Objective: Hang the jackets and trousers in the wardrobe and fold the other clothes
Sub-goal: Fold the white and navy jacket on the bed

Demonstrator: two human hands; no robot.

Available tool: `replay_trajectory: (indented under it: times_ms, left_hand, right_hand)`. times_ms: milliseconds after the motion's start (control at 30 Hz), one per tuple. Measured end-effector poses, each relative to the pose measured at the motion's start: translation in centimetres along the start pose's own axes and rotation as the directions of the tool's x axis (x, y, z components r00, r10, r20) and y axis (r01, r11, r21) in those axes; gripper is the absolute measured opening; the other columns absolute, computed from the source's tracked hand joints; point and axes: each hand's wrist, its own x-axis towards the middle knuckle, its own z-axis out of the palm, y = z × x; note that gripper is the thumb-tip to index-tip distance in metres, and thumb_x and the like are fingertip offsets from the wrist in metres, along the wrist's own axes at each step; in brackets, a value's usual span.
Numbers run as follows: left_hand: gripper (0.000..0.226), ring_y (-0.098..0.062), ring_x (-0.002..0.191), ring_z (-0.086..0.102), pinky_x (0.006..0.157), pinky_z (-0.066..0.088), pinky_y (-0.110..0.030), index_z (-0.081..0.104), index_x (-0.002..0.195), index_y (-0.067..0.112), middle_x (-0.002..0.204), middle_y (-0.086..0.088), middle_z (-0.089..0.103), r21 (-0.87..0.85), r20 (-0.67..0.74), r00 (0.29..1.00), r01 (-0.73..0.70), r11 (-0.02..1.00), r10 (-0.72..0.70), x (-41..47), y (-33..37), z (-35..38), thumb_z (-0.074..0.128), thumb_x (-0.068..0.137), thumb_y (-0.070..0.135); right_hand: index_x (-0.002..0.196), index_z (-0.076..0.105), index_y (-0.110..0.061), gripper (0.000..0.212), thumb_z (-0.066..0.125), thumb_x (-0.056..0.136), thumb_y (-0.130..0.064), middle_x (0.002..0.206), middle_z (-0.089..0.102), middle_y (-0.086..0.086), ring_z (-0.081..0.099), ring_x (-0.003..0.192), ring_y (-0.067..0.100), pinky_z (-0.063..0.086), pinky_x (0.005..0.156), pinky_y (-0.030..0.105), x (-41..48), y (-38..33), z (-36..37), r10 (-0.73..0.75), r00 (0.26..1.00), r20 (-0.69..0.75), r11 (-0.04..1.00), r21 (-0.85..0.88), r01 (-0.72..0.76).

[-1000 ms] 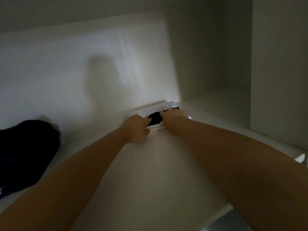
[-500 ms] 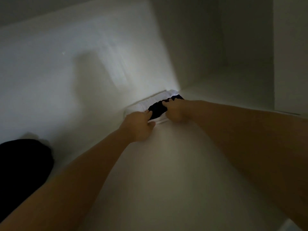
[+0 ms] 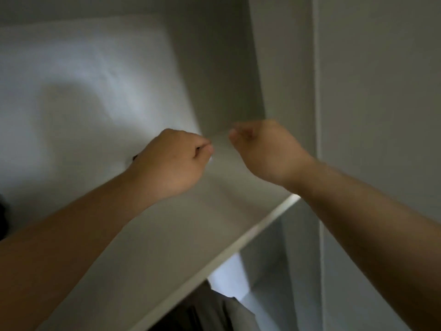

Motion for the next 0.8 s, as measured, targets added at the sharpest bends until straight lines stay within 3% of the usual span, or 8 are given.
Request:
replay_trajectory:
  times_ms: [67,167,300,400,533,600,700,800]
  left_hand:
    - [0.036,-0.025,0.065,0.057,0.062,0.048,-0.042,0.059,0.074,0.014,0.06,0.0,0.053,0.005,-0.033,0.997,-0.075,0.997,0.075,-0.9,5.4,-1.1,0.047,0.1,0.036]
    - [0.04,-0.031,0.077,0.063,0.069,0.05,-0.042,0.061,0.078,0.014,0.067,0.0,0.061,-0.024,-0.075,0.976,-0.207,0.978,0.204,-3.0,14.3,-2.9,0.041,0.1,0.04]
    - [0.045,-0.029,0.09,0.07,0.077,0.053,-0.045,0.072,0.096,0.01,0.091,-0.009,0.075,-0.217,-0.169,0.931,-0.356,0.909,0.324,-7.7,25.7,-3.9,0.04,0.098,0.041]
    - [0.039,-0.026,0.092,0.071,0.081,0.057,-0.042,0.076,0.106,0.014,0.096,-0.006,0.077,-0.391,-0.274,0.884,-0.462,0.796,0.379,-11.5,34.7,-3.5,0.046,0.099,0.039]
    - [0.035,-0.008,0.103,0.067,0.083,0.046,-0.007,0.075,0.118,0.018,0.111,0.004,0.076,-0.599,-0.344,0.856,-0.516,0.613,0.385,-15.7,47.0,-3.1,0.051,0.1,0.037]
    - [0.039,-0.005,0.107,0.067,0.086,0.038,0.001,0.074,0.121,0.021,0.118,0.008,0.073,-0.673,-0.305,0.851,-0.51,0.536,0.428,-17.9,53.0,-2.8,0.048,0.1,0.041]
    - [0.044,-0.01,0.11,0.069,0.093,0.04,-0.009,0.073,0.124,0.018,0.122,0.005,0.072,-0.702,-0.284,0.79,-0.557,0.443,0.544,-20.5,61.6,-2.4,0.044,0.101,0.041]
    - [0.043,-0.013,0.113,0.068,0.099,0.042,-0.019,0.072,0.124,0.014,0.122,0.001,0.072,-0.687,-0.314,0.689,-0.64,0.344,0.653,-22.1,69.1,-2.3,0.043,0.103,0.037]
  right_hand:
    - [0.107,0.071,-0.006,0.032,0.05,0.104,-0.03,0.099,0.073,0.01,0.059,0.091,0.026,0.043,0.078,0.03,-4.6,0.9,-4.3,0.008,0.997,-0.081,1.0,-0.013,-0.009]
    - [0.136,0.064,-0.023,0.038,0.052,0.103,-0.037,0.133,0.067,-0.003,0.041,0.121,0.002,0.032,0.084,0.009,-12.6,2.0,-11.3,0.026,0.98,-0.196,0.998,-0.056,-0.037]
    - [0.135,0.064,-0.034,0.036,0.052,0.102,-0.041,0.13,0.067,-0.015,0.04,0.123,-0.006,0.03,0.082,-0.004,-24.5,3.0,-20.0,0.118,0.942,-0.314,0.98,-0.114,-0.161]
    - [0.132,0.065,-0.038,0.034,0.051,0.102,-0.043,0.125,0.068,-0.019,0.05,0.12,-0.004,0.036,0.081,-0.001,-33.5,3.5,-25.5,0.186,0.892,-0.413,0.946,-0.171,-0.277]
    - [0.124,0.071,-0.037,0.029,0.054,0.101,-0.043,0.12,0.07,-0.022,0.052,0.118,-0.007,0.035,0.081,-0.004,-44.4,4.1,-32.0,0.296,0.769,-0.566,0.878,-0.157,-0.453]
    - [0.124,0.071,-0.037,0.028,0.055,0.101,-0.043,0.12,0.07,-0.022,0.055,0.117,-0.007,0.035,0.082,-0.003,-49.6,4.6,-34.7,0.354,0.694,-0.627,0.827,-0.136,-0.546]
    - [0.124,0.071,-0.038,0.029,0.055,0.1,-0.044,0.12,0.07,-0.022,0.053,0.116,-0.01,0.034,0.081,-0.005,-56.9,5.5,-38.5,0.434,0.544,-0.718,0.732,-0.071,-0.678]
    - [0.125,0.07,-0.034,0.03,0.054,0.101,-0.042,0.118,0.072,-0.017,0.065,0.108,0.0,0.044,0.087,0.01,-63.6,6.0,-42.1,0.482,0.39,-0.785,0.616,-0.013,-0.788]
